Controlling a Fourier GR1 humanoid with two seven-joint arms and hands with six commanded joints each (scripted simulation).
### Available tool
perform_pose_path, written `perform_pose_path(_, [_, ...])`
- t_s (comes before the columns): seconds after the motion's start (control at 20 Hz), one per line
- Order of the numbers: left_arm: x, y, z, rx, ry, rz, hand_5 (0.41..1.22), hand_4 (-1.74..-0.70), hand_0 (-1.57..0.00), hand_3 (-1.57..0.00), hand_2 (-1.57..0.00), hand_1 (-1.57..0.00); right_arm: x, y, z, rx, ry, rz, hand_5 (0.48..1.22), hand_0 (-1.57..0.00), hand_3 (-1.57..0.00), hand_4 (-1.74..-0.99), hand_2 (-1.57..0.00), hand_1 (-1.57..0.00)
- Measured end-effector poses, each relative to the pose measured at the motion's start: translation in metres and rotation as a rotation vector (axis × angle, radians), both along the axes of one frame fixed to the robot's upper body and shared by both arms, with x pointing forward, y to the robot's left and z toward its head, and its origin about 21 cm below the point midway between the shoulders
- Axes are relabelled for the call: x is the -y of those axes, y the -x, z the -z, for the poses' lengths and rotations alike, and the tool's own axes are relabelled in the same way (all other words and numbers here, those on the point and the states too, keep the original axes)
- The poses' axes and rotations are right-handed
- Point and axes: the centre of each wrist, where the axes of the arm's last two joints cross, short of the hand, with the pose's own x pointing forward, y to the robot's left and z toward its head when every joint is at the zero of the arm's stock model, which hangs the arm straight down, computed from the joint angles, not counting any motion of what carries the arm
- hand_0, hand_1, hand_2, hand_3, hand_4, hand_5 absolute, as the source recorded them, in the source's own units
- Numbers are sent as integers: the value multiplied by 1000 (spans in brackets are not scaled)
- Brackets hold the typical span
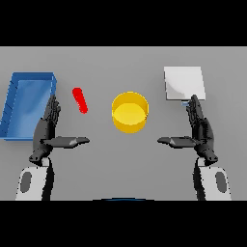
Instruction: Pick up the red beaker and tilt it to pour out 1 green nut into yellow bowl. Pick up the yellow bowl and place it on the metallic measuring scale.
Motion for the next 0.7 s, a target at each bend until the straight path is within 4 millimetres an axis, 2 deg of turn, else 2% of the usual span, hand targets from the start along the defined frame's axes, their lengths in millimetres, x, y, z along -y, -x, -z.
perform_pose_path(0.3, [-3,4,0,10,1,-3,660,-1141,1,1,1,1,-6,-4,-1,-5,0,3,578,1,1,-1071,1,1])
perform_pose_path(0.35, [-2,13,-7,57,-74,37,660,-1143,1,1,1,1,-3,7,-4,99,157,-8,577,1,1,-1072,1,1])
perform_pose_path(0.45, [3,29,-16,90,-150,81,662,-1142,1,1,1,1,-9,15,-11,166,291,-30,577,1,1,-1064,1,1])
perform_pose_path(0.6, [4,32,-28,53,-192,93,655,-1138,1,1,1,1,-16,18,-15,154,333,-39,592,1,1,-1103,1,1])
perform_pose_path(0.7, [5,35,-26,18,-204,106,650,-1137,1,1,1,1,-18,18,-14,139,312,-59,607,1,1,-1131,1,1])
